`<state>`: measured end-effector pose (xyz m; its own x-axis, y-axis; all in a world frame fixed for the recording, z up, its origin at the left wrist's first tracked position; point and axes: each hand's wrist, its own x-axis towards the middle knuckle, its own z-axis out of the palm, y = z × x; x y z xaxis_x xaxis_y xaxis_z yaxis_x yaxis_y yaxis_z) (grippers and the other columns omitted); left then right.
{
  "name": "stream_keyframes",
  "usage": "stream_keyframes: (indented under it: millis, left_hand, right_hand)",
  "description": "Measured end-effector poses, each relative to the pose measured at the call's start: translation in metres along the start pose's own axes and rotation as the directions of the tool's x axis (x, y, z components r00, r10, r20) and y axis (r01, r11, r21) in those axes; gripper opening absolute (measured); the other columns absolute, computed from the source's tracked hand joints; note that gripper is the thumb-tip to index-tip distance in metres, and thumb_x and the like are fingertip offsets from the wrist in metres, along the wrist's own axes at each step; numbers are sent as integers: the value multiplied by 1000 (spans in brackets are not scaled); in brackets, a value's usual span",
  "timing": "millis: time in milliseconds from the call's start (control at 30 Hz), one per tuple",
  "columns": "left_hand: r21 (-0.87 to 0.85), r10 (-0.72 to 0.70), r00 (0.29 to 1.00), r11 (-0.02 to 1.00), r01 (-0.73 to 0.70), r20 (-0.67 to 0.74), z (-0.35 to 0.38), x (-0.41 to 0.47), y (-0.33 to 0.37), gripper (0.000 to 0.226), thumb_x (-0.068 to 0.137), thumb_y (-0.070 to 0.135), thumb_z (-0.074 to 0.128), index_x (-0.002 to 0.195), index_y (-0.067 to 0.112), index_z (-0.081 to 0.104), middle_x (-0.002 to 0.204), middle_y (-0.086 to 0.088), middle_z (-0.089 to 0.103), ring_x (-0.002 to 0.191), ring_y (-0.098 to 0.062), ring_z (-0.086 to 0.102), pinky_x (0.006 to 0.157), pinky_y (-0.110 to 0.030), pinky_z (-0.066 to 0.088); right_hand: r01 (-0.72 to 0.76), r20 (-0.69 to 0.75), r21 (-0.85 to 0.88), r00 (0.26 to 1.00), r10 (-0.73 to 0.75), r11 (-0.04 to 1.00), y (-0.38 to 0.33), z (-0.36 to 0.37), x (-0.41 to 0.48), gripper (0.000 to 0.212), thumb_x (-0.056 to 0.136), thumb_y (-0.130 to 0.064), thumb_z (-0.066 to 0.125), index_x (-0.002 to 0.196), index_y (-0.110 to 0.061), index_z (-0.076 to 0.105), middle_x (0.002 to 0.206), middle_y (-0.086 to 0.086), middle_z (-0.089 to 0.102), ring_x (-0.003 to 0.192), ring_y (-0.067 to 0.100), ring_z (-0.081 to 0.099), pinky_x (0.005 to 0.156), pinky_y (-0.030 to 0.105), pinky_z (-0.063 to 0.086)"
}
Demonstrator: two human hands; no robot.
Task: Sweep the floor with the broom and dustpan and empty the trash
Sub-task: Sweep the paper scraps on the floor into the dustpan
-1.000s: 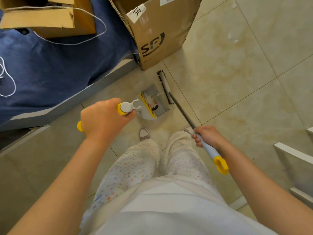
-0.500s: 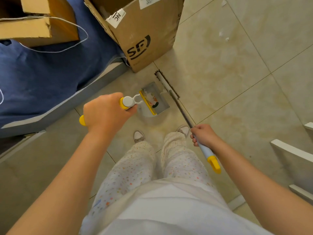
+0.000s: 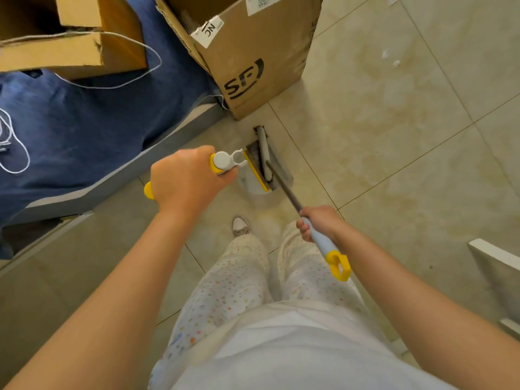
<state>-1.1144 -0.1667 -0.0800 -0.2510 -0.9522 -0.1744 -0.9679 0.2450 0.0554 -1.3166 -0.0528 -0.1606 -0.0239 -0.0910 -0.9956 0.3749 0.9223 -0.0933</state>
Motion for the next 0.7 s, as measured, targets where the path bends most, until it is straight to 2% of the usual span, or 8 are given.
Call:
stream_keyframes:
  millis: [233,367,533,700]
  left_hand:
    - [15,-12,1000,1000,12,18,-2,-10,3,50,78,59,65,54,19,48,47,2,41,42,-21,40,48,-16,16]
    - [11,-20,999,1000,20,43,-2,-12,2,49,79,59,64,55,18,50,49,1,45,45,-22,44,47,-17,17]
    - [-33,-9,999,999,11,34,-5,-21,-2,49,82,57,61,55,18,50,50,-1,48,47,-24,48,48,-19,21]
    - [-42,-18,999,999,20,39,-3,-30,-15,52,81,60,61,55,16,53,49,0,49,45,-23,48,48,-17,21]
  right_hand:
    - [32,-1,-126,999,-33,992,15,16,-44,18,91,-4,42,74,-6,47,60,10,47,37,13,39,35,16,34]
    - [91,38,-279,996,-84,956,31,7,-71,13,92,-4,42,80,-6,47,61,11,48,39,14,40,36,17,35]
    - [156,104,-350,986,-127,924,50,-8,-94,24,91,-3,43,68,-9,43,60,11,48,35,13,39,36,20,35]
    - [224,106,-355,974,-199,908,59,-14,-102,12,92,-3,44,85,-5,53,61,10,48,35,12,38,34,21,34]
